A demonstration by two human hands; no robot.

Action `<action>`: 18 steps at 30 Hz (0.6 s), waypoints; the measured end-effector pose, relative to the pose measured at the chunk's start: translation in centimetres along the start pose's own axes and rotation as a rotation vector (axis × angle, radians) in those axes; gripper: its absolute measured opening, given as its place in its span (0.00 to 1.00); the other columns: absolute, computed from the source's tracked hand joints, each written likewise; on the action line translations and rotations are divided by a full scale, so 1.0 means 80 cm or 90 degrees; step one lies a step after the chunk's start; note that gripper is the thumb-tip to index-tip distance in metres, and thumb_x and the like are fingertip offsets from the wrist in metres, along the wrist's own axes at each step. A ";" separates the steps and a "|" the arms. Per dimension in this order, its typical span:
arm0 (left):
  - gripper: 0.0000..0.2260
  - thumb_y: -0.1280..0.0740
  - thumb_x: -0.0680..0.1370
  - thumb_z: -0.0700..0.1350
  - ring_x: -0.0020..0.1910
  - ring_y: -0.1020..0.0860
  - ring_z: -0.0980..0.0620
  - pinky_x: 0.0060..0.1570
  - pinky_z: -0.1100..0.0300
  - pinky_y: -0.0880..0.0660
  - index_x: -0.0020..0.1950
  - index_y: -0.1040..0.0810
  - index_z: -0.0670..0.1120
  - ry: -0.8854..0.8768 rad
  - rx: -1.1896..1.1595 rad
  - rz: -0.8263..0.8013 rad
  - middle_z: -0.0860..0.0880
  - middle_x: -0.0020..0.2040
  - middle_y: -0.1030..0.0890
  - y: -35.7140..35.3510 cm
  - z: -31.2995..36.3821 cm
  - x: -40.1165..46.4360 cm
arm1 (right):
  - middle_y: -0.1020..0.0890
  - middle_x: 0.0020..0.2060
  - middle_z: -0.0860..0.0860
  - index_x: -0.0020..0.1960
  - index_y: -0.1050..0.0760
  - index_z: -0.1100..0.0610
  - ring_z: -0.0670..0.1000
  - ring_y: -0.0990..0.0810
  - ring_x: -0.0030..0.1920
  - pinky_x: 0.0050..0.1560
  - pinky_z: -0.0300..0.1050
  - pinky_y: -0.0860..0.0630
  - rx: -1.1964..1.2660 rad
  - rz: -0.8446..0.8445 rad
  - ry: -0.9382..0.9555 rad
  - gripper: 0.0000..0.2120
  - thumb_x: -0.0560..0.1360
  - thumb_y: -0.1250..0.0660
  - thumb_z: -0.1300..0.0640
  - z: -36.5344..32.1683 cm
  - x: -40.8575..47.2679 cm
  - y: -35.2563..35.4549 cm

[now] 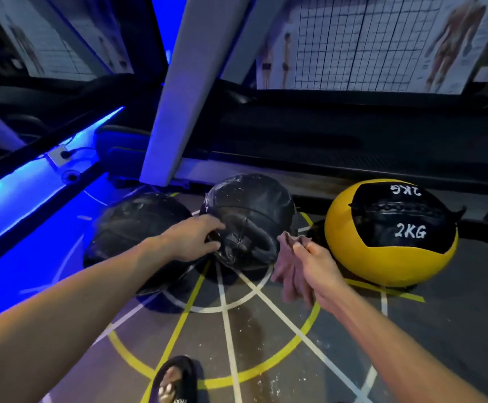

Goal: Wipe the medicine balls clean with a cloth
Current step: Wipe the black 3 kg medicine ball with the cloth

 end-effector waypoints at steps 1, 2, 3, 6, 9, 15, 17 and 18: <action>0.25 0.32 0.80 0.53 0.73 0.29 0.46 0.73 0.51 0.34 0.76 0.28 0.48 -0.007 -0.006 0.015 0.47 0.74 0.27 -0.010 -0.004 0.033 | 0.14 0.43 0.62 0.56 0.21 0.57 0.52 0.16 0.37 0.43 0.51 0.20 0.005 0.006 -0.009 0.11 0.86 0.42 0.55 0.010 0.015 -0.003; 0.28 0.33 0.80 0.54 0.76 0.33 0.45 0.75 0.49 0.36 0.78 0.32 0.48 -0.002 -0.012 0.039 0.45 0.78 0.32 -0.017 -0.007 0.064 | 0.14 0.40 0.59 0.56 0.21 0.56 0.52 0.15 0.36 0.44 0.51 0.20 0.012 0.017 -0.018 0.11 0.86 0.42 0.55 0.021 0.028 -0.005; 0.30 0.34 0.81 0.55 0.79 0.38 0.43 0.77 0.48 0.39 0.81 0.36 0.48 0.008 -0.012 0.064 0.44 0.81 0.37 -0.022 -0.009 0.094 | 0.13 0.39 0.56 0.57 0.21 0.54 0.51 0.14 0.38 0.45 0.51 0.19 0.020 0.026 -0.034 0.12 0.86 0.43 0.54 0.032 0.041 -0.005; 0.33 0.40 0.84 0.59 0.82 0.46 0.43 0.79 0.44 0.45 0.84 0.46 0.48 0.049 0.051 0.092 0.46 0.84 0.47 -0.038 -0.009 0.157 | 0.13 0.45 0.54 0.58 0.20 0.52 0.51 0.13 0.47 0.49 0.50 0.21 0.033 0.041 -0.058 0.12 0.86 0.42 0.54 0.057 0.067 -0.003; 0.35 0.43 0.83 0.63 0.82 0.46 0.43 0.79 0.44 0.44 0.84 0.50 0.48 0.065 0.084 0.042 0.48 0.85 0.48 -0.067 -0.004 0.165 | 0.13 0.45 0.55 0.57 0.19 0.53 0.56 0.14 0.49 0.54 0.56 0.19 0.017 0.057 -0.074 0.12 0.86 0.42 0.55 0.067 0.080 0.006; 0.33 0.43 0.83 0.64 0.80 0.41 0.44 0.77 0.48 0.43 0.84 0.45 0.51 -0.006 0.113 0.001 0.48 0.84 0.45 -0.096 0.040 0.068 | 0.15 0.41 0.53 0.50 0.20 0.56 0.49 0.15 0.45 0.48 0.42 0.21 -0.046 0.084 -0.051 0.13 0.86 0.43 0.59 0.034 0.063 0.023; 0.29 0.43 0.82 0.63 0.78 0.36 0.45 0.78 0.48 0.44 0.81 0.37 0.53 -0.062 0.140 -0.066 0.49 0.82 0.38 -0.114 0.061 0.014 | 0.16 0.45 0.57 0.48 0.20 0.55 0.59 0.17 0.52 0.60 0.57 0.23 -0.033 0.095 -0.037 0.13 0.86 0.42 0.58 0.022 0.050 0.029; 0.26 0.42 0.82 0.62 0.75 0.33 0.46 0.77 0.48 0.44 0.78 0.32 0.55 -0.090 0.147 -0.090 0.50 0.78 0.31 -0.122 0.069 -0.012 | 0.15 0.45 0.58 0.50 0.20 0.54 0.62 0.17 0.51 0.60 0.62 0.24 -0.038 0.080 -0.031 0.12 0.85 0.41 0.56 0.014 0.037 0.029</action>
Point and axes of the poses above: each hand's wrist, its own x-axis towards the middle knuckle, its own y-axis out of the back of the hand, z = x × y, the point moved 3 cm from there along x, towards the middle knuckle
